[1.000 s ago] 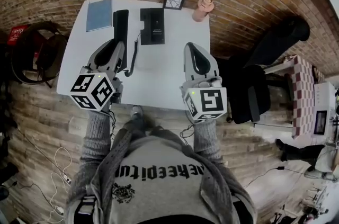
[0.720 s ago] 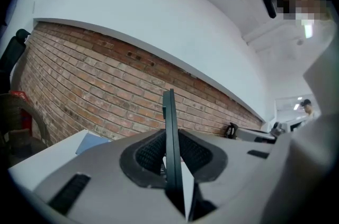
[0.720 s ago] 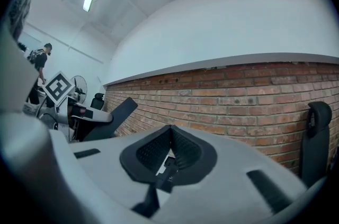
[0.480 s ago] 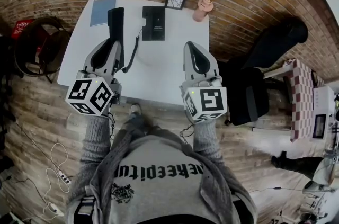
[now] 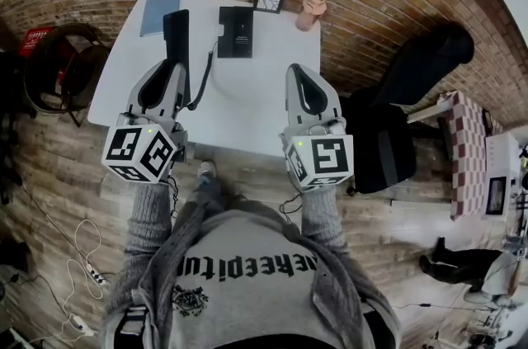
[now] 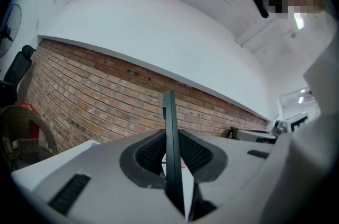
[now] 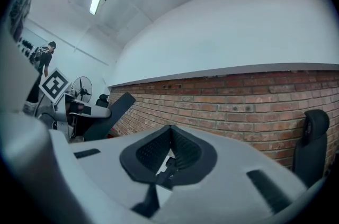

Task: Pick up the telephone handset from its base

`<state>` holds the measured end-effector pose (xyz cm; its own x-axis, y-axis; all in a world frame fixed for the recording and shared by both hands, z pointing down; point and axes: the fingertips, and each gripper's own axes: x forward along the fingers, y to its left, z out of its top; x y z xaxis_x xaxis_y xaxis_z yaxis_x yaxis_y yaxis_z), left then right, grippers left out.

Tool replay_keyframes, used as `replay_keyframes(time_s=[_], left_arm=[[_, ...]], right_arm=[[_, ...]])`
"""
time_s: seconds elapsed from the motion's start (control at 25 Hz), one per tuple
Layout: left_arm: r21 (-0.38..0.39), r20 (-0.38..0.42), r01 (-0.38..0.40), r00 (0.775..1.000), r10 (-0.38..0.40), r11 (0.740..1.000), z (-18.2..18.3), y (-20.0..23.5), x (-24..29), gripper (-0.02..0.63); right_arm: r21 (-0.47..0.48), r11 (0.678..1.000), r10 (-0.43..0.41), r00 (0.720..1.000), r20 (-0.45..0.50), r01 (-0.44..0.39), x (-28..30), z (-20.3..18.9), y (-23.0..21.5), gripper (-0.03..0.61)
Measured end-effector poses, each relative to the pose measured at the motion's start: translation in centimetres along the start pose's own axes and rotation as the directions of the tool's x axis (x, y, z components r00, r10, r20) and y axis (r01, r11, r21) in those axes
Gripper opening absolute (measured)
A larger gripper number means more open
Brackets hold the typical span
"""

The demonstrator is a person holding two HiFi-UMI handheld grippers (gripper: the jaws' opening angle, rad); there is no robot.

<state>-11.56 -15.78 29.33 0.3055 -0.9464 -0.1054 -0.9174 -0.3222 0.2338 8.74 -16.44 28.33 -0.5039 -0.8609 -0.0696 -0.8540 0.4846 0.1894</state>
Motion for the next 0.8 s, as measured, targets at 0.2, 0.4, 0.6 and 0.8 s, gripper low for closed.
replay_keyframes(time_s=[0.2,0.4,0.6,0.8], left_arm=[[0.015,0.029,-0.009,1.0,0.008,1.0,0.4,-1.3,-1.1,0.071],[0.032,0.052,-0.025,0.998,0.024,0.999,0.7,-2.2,-2.1,0.071],[0.041,0.065,-0.035,0.997,0.032,0.999,0.7,-2.8,-2.9,0.071],[0.044,0.071,-0.033,0.997,0.029,0.998,0.7,-3.3,-3.1,0.071]], right_arm=[[-0.005,1.0,0.002,1.0,0.002,-0.002,-1.6,0.2,-0.2,0.003],[-0.013,1.0,0.004,1.0,-0.002,-0.004,-2.7,0.4,-0.3,0.003],[-0.015,1.0,0.004,1.0,0.001,-0.004,-3.5,0.4,-0.3,0.003],[-0.012,1.0,0.0,1.0,0.007,0.0,-4.0,0.4,-0.5,0.003]])
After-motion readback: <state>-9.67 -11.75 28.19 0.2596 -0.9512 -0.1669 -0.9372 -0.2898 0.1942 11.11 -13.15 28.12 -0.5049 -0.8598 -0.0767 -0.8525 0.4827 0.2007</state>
